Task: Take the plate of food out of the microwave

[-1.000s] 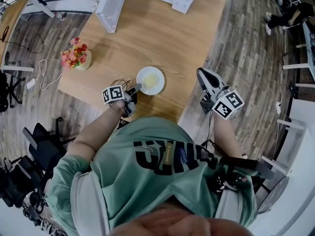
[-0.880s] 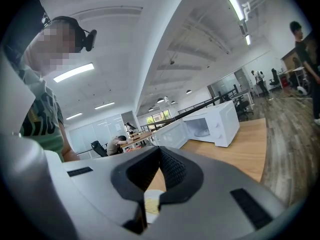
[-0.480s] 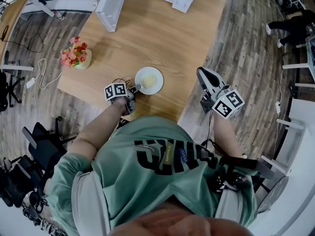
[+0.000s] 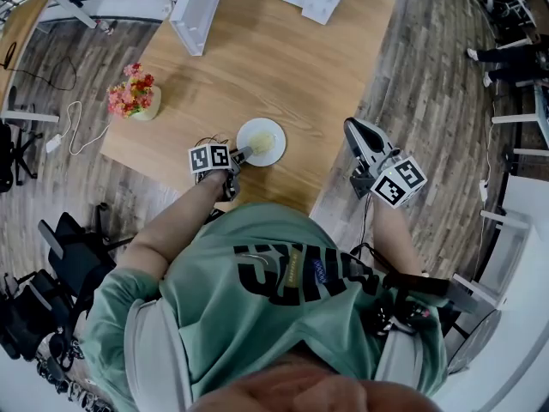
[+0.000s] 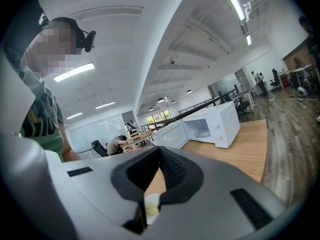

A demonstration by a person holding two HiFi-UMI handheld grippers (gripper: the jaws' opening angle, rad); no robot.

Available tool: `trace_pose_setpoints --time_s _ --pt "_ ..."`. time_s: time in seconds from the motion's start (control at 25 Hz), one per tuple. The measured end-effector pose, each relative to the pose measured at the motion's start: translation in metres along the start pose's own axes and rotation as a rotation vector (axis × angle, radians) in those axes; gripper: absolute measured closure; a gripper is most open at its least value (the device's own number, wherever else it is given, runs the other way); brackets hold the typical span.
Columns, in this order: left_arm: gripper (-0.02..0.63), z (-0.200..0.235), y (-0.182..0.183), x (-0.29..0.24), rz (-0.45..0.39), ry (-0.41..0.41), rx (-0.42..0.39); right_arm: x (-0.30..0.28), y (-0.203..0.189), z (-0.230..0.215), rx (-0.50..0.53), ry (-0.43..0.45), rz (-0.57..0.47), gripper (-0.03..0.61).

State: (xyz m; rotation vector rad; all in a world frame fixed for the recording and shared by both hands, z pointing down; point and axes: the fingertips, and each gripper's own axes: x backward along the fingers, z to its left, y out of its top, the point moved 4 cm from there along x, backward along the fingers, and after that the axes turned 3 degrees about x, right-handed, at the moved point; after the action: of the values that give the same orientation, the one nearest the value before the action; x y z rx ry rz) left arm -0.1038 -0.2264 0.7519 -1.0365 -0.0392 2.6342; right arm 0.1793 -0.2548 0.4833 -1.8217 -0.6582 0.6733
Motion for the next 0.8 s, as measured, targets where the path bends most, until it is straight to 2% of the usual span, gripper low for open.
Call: trace_pose_setpoints --time_s 0.08,0.16,0.36,0.56,0.8 --pt "0.400 -0.006 0.003 0.002 -0.010 0.001 -0.035 -0.002 0.001 0.001 0.001 0.004 0.001 0.572" --pt "0.377 -0.009 0.006 0.004 -0.021 0.005 -0.073 -0.005 0.002 0.001 0.002 0.009 0.002 0.572" --pt "0.374 -0.008 0.004 0.007 0.001 0.030 -0.127 -0.009 0.001 0.003 0.004 0.019 0.003 0.572" --pt "0.374 -0.007 0.001 0.010 0.034 0.090 -0.226 -0.012 0.002 0.004 0.004 0.027 0.006 0.572" --pt "0.374 -0.017 0.017 0.024 -0.069 0.037 -0.263 -0.011 0.001 0.007 0.006 0.031 0.008 0.572"
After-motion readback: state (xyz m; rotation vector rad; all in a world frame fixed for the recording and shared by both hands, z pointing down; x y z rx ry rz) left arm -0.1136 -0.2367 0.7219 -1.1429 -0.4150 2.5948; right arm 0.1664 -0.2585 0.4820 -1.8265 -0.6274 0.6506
